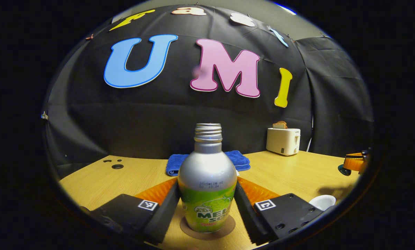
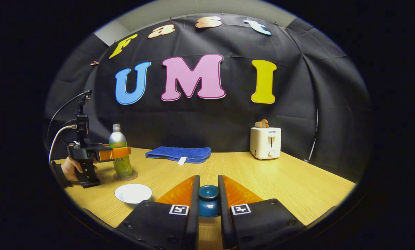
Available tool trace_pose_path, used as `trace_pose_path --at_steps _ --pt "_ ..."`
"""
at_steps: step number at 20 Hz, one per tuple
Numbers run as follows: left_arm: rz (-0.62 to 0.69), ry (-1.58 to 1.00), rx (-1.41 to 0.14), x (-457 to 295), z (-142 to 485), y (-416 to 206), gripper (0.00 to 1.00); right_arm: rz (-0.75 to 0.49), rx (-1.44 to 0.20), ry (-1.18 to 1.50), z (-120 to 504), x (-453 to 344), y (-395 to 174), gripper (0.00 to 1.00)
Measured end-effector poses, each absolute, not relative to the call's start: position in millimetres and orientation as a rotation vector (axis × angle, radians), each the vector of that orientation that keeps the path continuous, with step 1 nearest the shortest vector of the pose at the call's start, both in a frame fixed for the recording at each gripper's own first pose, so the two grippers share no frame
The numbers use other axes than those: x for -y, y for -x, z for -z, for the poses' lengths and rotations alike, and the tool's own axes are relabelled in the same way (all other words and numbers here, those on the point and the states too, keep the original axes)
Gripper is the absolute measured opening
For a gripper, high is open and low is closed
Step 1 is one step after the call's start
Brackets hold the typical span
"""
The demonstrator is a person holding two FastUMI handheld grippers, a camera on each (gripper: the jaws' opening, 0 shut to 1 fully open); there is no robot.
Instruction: Open the teacup lid with one hand, grasp the water bottle and pour water into the teacup with the other hand; after pouring, place the water bottle on the coaster and then close the teacup lid.
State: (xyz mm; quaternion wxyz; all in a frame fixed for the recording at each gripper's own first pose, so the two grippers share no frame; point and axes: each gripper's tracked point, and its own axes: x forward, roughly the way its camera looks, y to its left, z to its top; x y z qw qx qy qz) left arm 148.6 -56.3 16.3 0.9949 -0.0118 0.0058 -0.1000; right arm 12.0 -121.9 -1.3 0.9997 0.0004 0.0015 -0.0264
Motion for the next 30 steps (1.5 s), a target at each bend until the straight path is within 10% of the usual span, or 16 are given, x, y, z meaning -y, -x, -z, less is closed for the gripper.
trace_pose_path --at_steps 2,17,30 --pt "0.222 0.035 -0.018 60.3 -20.4 -140.2 0.98 0.053 -0.003 -0.001 1.0 121.9 -11.7 0.30" --pt "0.154 0.088 0.002 35.3 -6.1 -9.7 0.97 0.087 -0.003 0.000 -0.5 126.4 -7.8 0.30" --pt "0.022 0.013 0.007 9.7 -2.6 -14.6 0.96 0.019 -0.026 0.019 6.7 67.3 -0.6 0.30"
